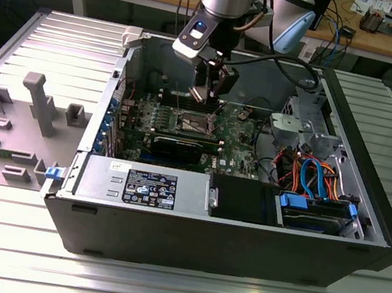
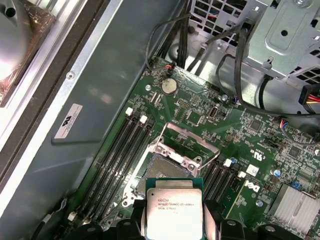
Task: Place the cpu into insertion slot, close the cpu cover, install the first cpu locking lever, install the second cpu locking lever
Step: 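Place the cpu into insertion slot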
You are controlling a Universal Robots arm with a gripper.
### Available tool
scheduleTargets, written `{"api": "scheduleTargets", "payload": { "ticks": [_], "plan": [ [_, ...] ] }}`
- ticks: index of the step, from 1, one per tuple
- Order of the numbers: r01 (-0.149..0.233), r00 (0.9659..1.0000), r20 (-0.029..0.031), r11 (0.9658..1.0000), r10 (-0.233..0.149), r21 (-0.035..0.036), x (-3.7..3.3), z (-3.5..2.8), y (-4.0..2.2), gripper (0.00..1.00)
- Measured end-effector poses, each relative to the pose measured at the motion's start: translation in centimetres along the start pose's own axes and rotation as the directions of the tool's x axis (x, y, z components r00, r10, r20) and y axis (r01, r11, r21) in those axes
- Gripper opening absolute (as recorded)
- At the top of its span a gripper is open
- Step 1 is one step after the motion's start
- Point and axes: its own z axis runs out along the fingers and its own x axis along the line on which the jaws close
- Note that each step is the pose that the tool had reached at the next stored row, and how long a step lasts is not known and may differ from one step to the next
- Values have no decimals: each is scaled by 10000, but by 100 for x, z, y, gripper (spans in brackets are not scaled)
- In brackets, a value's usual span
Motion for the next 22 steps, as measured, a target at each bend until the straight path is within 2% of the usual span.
{"api": "scheduleTargets", "payload": {
  "ticks": [22],
  "plan": [
    [-264, 9996, 11, 9997, 264, -5, 0, 2, 0, 55]
  ]
}}
